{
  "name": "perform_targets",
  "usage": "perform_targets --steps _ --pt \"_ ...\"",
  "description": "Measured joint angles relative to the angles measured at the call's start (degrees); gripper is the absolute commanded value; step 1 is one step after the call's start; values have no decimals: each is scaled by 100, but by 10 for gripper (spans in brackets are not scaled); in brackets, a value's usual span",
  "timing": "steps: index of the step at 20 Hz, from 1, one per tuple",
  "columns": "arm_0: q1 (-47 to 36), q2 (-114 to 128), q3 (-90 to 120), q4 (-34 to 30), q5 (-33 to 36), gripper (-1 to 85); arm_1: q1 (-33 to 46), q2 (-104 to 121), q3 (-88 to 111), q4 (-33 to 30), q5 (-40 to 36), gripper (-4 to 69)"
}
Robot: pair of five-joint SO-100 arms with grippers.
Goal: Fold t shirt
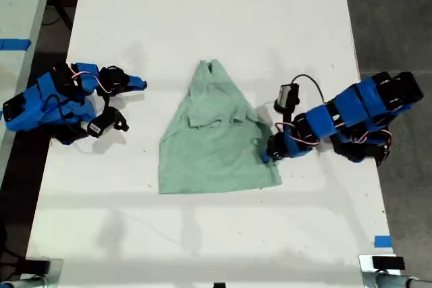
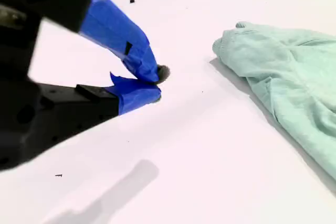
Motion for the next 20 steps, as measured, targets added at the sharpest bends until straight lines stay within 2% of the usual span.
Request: perform_targets --steps 3,5,10,12,17,20 --pt "0 0 0 0 0 6 -44 -272 -316 88 -9 8" --pt "0 0 0 0 0 6 -88 -334 -686 431 26 8" --pt "0 0 0 0 0 6 -158 -1134 -3287 2865 -378 5" --pt "0 0 0 0 0 7 -158 -1793 -4676 3524 -738 5" --pt "0 0 0 0 0 8 -158 -3489 -7427 3832 -1529 5" --pt "0 0 0 0 0 9 -158 -4025 -7726 3296 -1907 2"
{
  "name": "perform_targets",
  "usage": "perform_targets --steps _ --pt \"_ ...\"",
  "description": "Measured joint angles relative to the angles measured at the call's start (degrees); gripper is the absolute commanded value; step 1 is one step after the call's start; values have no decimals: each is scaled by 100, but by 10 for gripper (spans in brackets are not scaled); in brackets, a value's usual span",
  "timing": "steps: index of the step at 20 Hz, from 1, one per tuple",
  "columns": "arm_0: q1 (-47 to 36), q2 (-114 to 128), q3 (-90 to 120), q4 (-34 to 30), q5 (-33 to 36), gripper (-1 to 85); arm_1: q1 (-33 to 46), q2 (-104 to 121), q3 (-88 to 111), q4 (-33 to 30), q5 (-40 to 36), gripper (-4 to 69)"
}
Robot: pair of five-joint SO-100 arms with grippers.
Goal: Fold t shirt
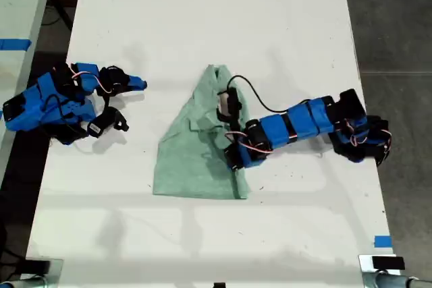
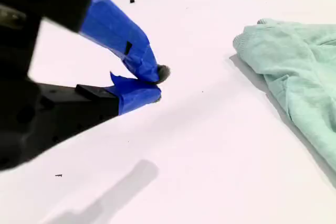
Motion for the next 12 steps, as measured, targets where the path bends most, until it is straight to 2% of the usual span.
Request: perform_targets --steps 3,6,7,9,12 --pt "0 0 0 0 0 10 35 -457 0 -993 -492 3" --pt "0 0 0 0 0 13 70 -756 0 -1617 -729 257" --pt "0 0 0 0 0 14 70 -756 0 -1679 -791 286" --pt "0 0 0 0 0 15 70 -729 0 -1679 -870 299" --pt "0 0 0 0 0 15 70 176 123 -1107 -853 295"
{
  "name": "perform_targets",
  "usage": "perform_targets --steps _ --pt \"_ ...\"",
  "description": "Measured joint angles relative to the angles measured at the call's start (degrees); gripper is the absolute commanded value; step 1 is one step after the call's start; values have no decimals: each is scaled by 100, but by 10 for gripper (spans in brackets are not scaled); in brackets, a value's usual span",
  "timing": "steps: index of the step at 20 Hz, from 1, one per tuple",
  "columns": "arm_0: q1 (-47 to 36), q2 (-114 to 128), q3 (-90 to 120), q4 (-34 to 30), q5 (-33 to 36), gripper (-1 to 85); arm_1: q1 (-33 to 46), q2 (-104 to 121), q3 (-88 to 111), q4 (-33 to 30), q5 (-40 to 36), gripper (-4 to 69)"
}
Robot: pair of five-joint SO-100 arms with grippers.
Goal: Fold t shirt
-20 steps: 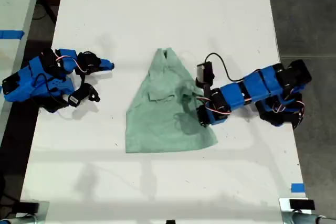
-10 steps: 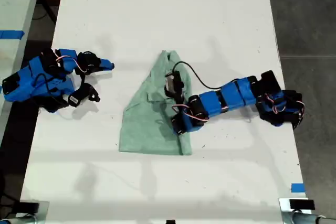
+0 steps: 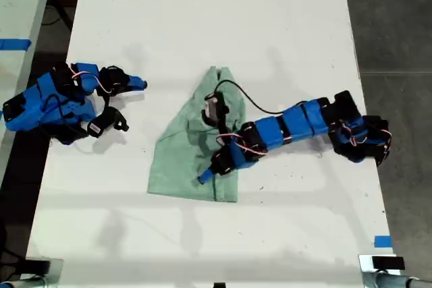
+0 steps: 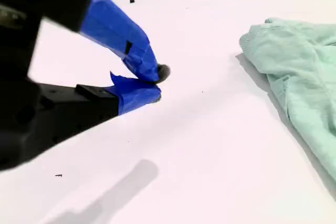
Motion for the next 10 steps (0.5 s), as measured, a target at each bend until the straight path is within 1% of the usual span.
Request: perform_targets --steps 1,3,4,6,8,10 --pt "0 0 0 0 0 15 0 483 44 325 88 289" --pt "0 0 0 0 0 15 35 1714 668 1134 536 265" --pt "0 0 0 0 0 15 114 2461 1301 1327 800 257" --pt "0 0 0 0 0 15 413 4377 3155 1204 1178 234" --pt "0 0 0 0 0 15 659 6732 5520 729 1354 211" --pt "0 0 0 0 0 15 492 9088 7980 167 1485 191"
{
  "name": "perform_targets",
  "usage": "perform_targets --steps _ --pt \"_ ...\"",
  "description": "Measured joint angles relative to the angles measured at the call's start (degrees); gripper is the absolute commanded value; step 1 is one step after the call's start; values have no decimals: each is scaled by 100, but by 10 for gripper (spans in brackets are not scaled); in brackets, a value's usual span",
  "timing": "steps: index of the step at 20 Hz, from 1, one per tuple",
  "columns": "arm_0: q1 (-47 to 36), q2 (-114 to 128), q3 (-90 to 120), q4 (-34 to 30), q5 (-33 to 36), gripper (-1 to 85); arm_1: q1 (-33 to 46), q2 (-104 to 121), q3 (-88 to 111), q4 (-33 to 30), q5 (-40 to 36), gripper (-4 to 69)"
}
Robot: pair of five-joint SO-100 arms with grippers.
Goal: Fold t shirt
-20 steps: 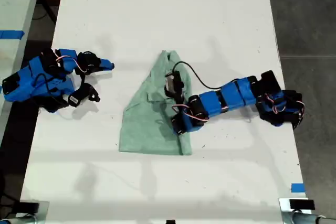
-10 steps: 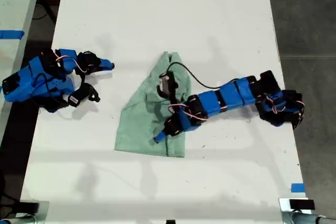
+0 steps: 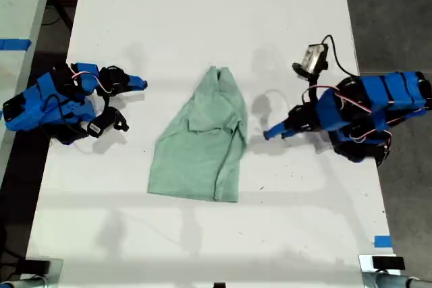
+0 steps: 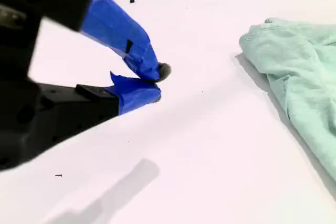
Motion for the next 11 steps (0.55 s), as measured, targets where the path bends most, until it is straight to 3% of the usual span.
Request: perform_targets --steps 2,4,6,11 --pt "0 0 0 0 0 11 -185 1925 2250 -334 -18 175" --pt "0 0 0 0 0 11 -9 3428 3744 -202 -299 166" --pt "0 0 0 0 0 11 202 4131 4175 97 -598 143" --pt "0 0 0 0 0 7 976 4280 4184 105 -1802 122"
